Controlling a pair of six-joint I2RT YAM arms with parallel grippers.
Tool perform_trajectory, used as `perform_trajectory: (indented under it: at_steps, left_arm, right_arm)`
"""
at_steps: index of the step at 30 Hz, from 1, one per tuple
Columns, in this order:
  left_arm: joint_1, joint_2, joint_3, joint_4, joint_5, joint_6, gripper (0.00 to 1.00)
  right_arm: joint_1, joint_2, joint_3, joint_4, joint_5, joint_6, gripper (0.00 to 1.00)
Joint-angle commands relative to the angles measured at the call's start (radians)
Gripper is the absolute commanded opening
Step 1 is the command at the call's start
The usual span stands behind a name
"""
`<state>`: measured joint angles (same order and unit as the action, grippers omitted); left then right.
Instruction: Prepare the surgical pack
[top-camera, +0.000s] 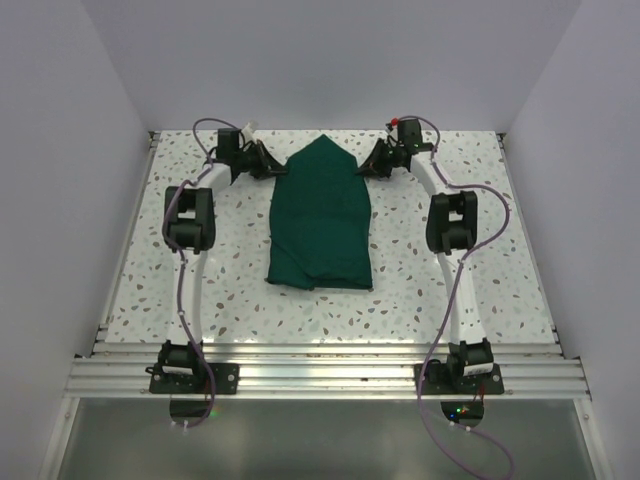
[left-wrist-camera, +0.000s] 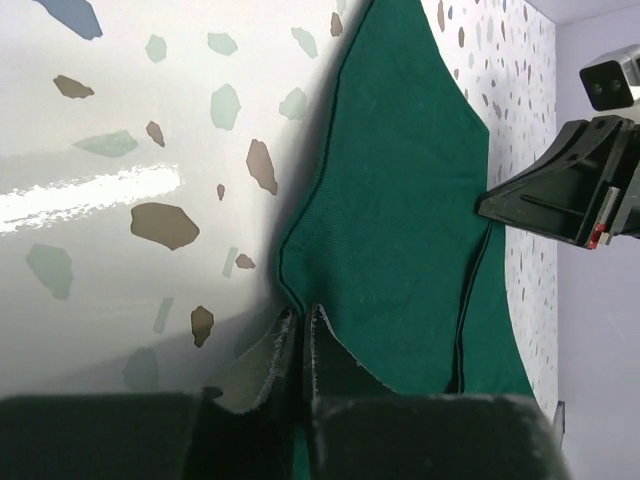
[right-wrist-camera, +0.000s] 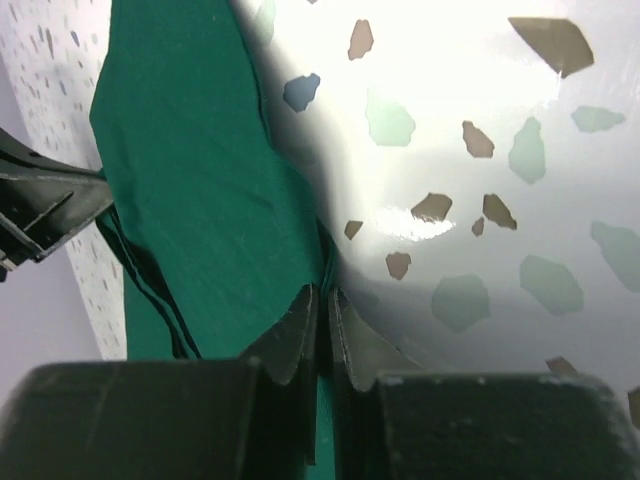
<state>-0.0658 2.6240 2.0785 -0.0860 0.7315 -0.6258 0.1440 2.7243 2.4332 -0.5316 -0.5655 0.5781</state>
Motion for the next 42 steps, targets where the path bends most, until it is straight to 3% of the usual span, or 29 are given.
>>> perform_trajectory:
  at_steps: [1,2,9,20,31,42]
  left_arm:
    - [0.003,0.016,0.052,0.051,0.045,-0.072,0.03]
    - [0.003,0.005,0.06,0.063,0.052,-0.087,0.0]
    - [0.003,-0.11,0.008,0.16,0.129,-0.184,0.0]
    - [0.003,-0.459,-0.355,0.089,0.166,-0.028,0.0]
    - [0.001,-0.737,-0.633,-0.024,0.129,0.089,0.0]
    - [-0.038,-0.889,-0.814,-0.067,0.105,0.144,0.0]
  right_arm:
    - [0.003,0.032,0.073,0.015,0.004,0.06,0.04]
    - [0.005,0.029,0.076,0.04,-0.014,0.078,0.0]
    - [0.005,-0.087,0.052,0.078,-0.092,0.172,0.0]
    - [0.005,-0.431,-0.246,-0.045,-0.128,0.091,0.0]
    - [0.054,-0.661,-0.526,-0.13,-0.116,0.029,0.0]
    - [0.055,-0.854,-0.753,-0.146,-0.07,-0.031,0.0]
